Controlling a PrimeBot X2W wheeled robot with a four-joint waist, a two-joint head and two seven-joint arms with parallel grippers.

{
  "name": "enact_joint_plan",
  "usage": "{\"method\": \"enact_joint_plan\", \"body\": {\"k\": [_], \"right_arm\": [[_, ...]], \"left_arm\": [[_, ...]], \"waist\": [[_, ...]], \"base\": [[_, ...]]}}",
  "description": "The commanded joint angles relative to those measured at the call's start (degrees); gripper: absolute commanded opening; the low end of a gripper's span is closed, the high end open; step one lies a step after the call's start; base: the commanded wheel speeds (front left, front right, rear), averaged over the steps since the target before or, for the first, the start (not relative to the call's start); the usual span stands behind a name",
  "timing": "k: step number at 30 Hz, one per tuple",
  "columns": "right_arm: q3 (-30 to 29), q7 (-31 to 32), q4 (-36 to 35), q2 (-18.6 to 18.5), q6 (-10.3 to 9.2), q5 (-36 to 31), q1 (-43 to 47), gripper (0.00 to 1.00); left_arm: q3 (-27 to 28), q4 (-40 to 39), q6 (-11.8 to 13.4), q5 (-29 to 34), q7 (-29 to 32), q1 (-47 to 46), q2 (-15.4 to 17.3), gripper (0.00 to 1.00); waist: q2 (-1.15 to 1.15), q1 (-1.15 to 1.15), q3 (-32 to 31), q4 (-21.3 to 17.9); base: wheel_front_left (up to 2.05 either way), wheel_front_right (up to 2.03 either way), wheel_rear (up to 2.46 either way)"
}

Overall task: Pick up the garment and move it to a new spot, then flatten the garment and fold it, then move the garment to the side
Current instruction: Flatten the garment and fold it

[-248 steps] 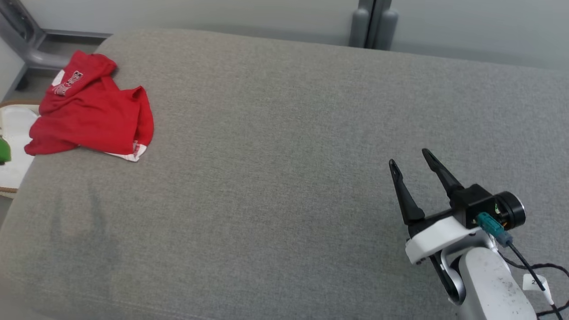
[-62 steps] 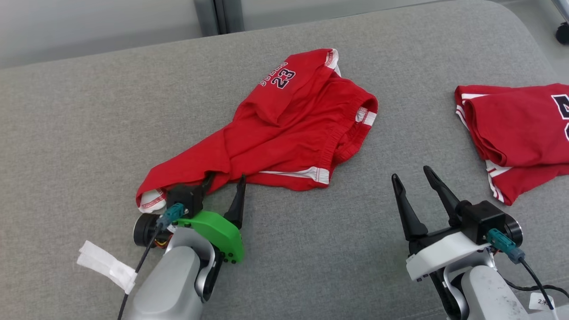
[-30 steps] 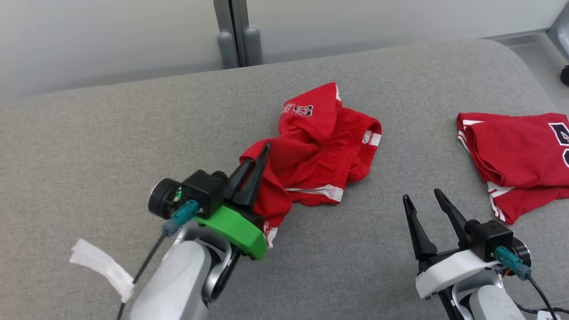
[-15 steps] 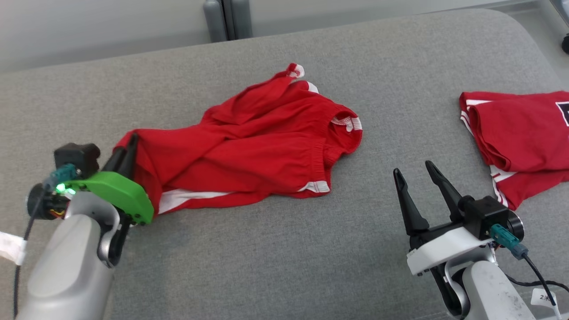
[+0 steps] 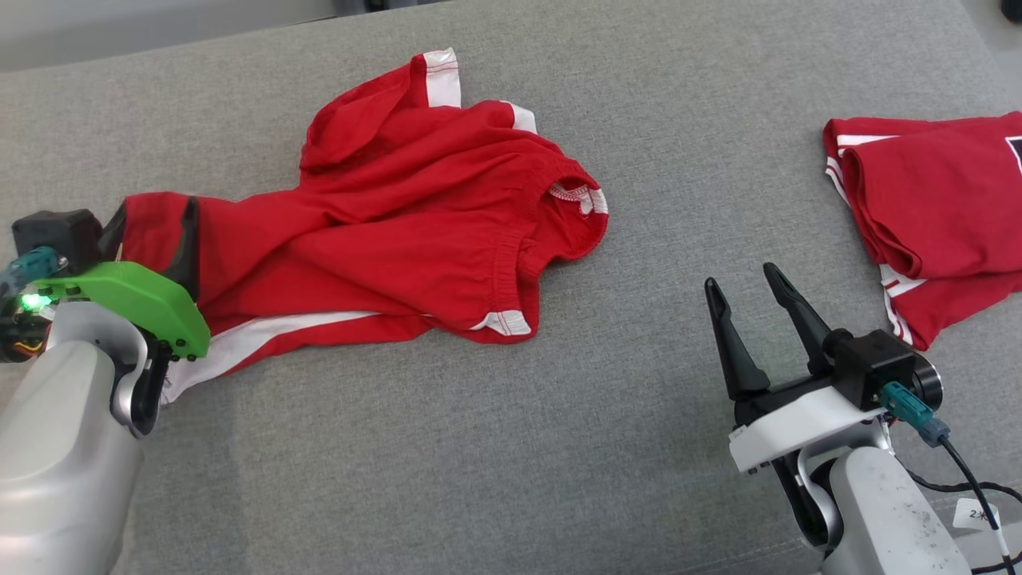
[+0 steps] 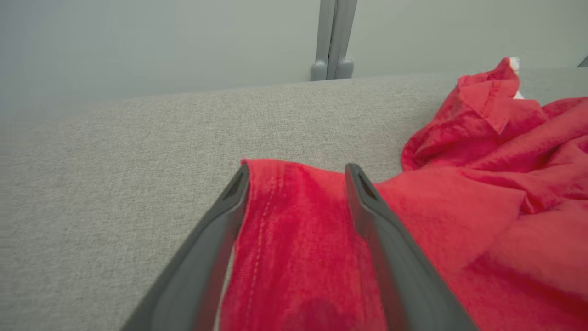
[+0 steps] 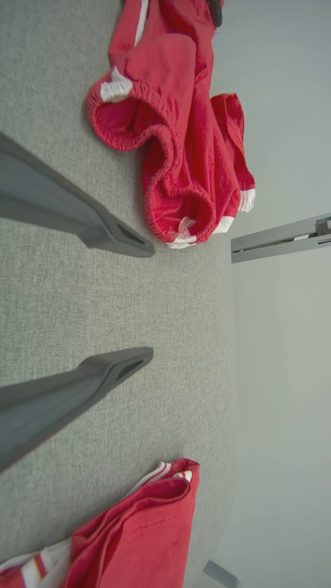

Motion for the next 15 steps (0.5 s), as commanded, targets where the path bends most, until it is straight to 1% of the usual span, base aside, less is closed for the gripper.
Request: {"method": "enact_joint_plan", "body": {"k": [1, 5, 10, 13, 15], "right_arm": [[-0.3, -0.3, 0.2, -0.2, -0.09, -0.2, 0.2, 1.00], [-0.4, -0.3, 0.3, -0.2, -0.10, -0.4, 0.9, 1.00], [-0.8, -0.3, 0.8, -0.2, -0.10, -0.6, 2.2, 1.00], [-0.8, -0.3, 1.2, -0.2, -0.10, -0.7, 3.3, 1.00], [-1.0, -0.2, 1.4, -0.2, -0.10, -0.7, 4.2, 1.00]], "left_arm": [[-0.7, -0.4, -0.1, -0.5, -1.2, 0.9, 1.2, 1.00], [-2.1, -1.7, -0.1, -2.2, -4.2, 2.6, 3.0, 1.00], [-2.0, -4.2, -0.1, -3.1, -6.5, 5.8, 4.0, 1.00], [-0.9, -6.5, -0.1, -2.7, -7.1, 8.6, 3.2, 1.00], [0.3, -9.7, 0.4, -1.6, -7.1, 11.1, 2.1, 1.00]], "waist": [[0.00, 0.00, -1.1, 1.1], [0.00, 0.00, -2.7, 2.5], [0.00, 0.00, -5.5, 4.4], [0.00, 0.00, -7.4, 5.3], [0.00, 0.00, -8.7, 5.9]], "base": [[0.00, 0.00, 0.00], [0.00, 0.00, 0.00], [0.00, 0.00, 0.00], [0.00, 0.00, 0.00], [0.00, 0.00, 0.00]]}}
